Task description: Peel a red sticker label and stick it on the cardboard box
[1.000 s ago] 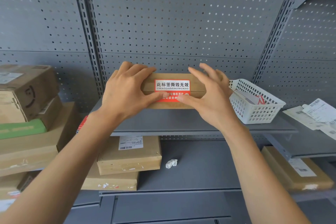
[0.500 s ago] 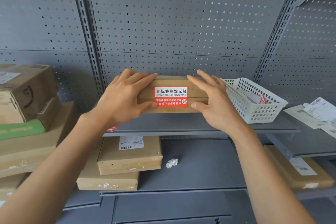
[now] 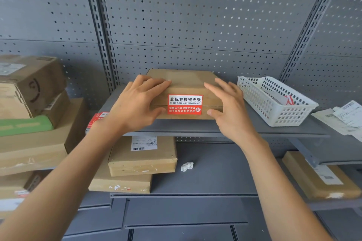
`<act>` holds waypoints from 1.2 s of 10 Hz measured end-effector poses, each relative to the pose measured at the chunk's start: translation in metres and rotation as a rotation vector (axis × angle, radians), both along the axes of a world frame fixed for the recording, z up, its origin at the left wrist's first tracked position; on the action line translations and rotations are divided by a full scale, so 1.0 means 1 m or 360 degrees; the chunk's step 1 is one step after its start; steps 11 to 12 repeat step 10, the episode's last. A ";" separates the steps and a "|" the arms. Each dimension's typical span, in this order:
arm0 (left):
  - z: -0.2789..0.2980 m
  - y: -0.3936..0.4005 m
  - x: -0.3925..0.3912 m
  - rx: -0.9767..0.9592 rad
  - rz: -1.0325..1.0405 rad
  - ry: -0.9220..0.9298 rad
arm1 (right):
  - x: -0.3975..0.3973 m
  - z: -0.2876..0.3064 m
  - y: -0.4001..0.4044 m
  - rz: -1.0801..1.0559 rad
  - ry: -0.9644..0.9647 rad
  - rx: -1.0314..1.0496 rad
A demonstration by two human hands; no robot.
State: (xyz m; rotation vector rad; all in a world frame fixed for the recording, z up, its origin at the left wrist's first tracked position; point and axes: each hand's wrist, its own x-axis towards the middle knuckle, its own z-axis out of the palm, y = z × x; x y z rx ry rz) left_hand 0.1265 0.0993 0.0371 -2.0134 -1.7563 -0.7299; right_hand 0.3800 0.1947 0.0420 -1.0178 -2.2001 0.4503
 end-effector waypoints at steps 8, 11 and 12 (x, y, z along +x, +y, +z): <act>-0.024 -0.010 0.000 -0.0050 0.0083 0.0064 | 0.004 -0.020 -0.007 0.0047 -0.0057 -0.0023; -0.015 -0.011 0.001 0.0068 0.0068 -0.0076 | 0.016 -0.007 -0.004 0.0059 0.0016 -0.0028; -0.015 -0.011 0.001 0.0068 0.0068 -0.0076 | 0.016 -0.007 -0.004 0.0059 0.0016 -0.0028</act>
